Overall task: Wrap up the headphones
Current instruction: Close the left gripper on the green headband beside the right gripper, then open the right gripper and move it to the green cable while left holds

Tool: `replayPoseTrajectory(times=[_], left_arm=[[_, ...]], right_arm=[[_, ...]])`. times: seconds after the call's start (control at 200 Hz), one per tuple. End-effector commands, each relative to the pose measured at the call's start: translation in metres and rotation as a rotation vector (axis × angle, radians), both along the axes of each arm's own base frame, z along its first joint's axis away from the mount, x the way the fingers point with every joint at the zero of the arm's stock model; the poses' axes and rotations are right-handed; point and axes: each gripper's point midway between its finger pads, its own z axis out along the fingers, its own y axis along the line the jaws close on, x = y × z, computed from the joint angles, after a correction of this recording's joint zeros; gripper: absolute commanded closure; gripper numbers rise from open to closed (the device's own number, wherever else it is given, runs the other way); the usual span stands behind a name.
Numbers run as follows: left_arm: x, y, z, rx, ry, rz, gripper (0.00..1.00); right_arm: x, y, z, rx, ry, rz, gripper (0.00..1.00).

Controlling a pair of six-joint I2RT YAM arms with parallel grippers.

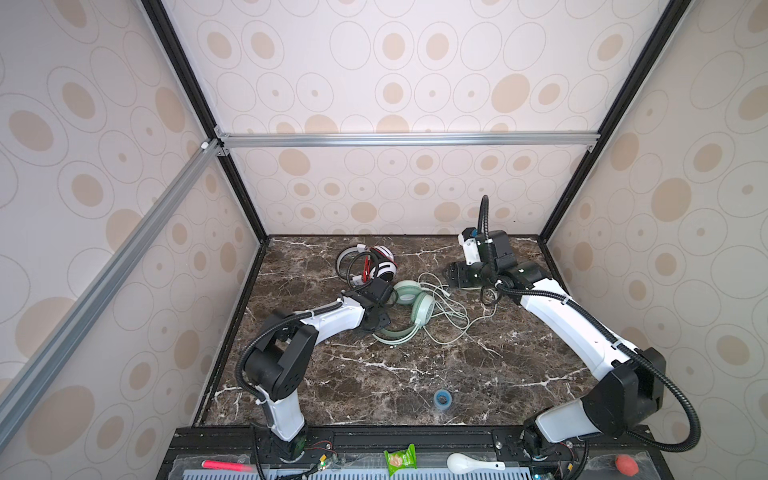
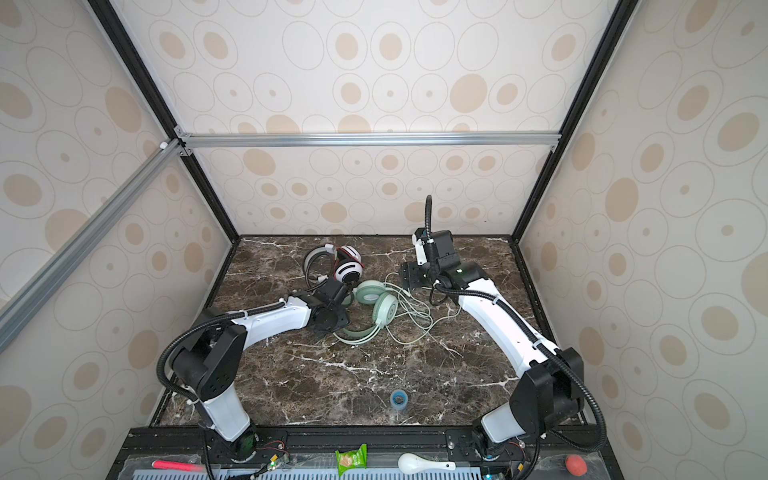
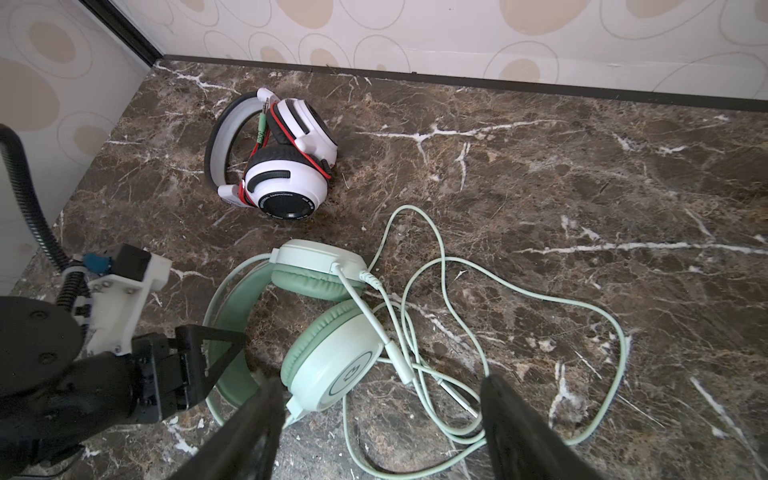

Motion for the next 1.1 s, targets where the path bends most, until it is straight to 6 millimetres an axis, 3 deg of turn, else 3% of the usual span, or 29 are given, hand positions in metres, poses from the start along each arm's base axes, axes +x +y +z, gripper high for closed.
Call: replayPoseTrajectory(times=[0.0, 0.165, 0.285, 0.44, 0.595, 0.725, 0.9, 1.095], left_arm=[[0.004, -0.001, 0.001, 0.049, 0.003, -0.022, 0.38], [0.003, 0.001, -0.002, 0.059, -0.007, -0.029, 0.54], [0.008, -0.003, 0.001, 0.060, -0.022, -0.058, 0.80], [0.017, -0.007, 0.007, 0.087, -0.039, -0.111, 0.95], [0.033, -0.016, 0.024, 0.093, -0.104, -0.179, 0.97], [0.052, -0.051, 0.040, 0.035, -0.169, -0.371, 0.98], [0.054, -0.080, 0.029, 0.027, -0.122, -0.617, 1.00], [0.046, -0.078, 0.017, 0.086, -0.083, -0.776, 1.00]], right_arm=[[0.001, -0.005, 0.005, -0.007, -0.026, -0.005, 0.23], [0.001, -0.007, 0.005, -0.005, -0.026, -0.018, 0.23], [-0.001, -0.014, 0.002, -0.037, -0.017, -0.030, 0.24], [-0.005, -0.026, 0.003, -0.059, -0.024, -0.061, 0.24], [-0.012, -0.040, 0.003, -0.076, -0.031, -0.095, 0.24], [-0.018, -0.048, 0.002, -0.088, -0.025, -0.114, 0.24], [-0.021, -0.051, 0.002, -0.086, -0.018, -0.130, 0.25], [-0.019, -0.050, 0.006, -0.078, -0.020, -0.134, 0.25]])
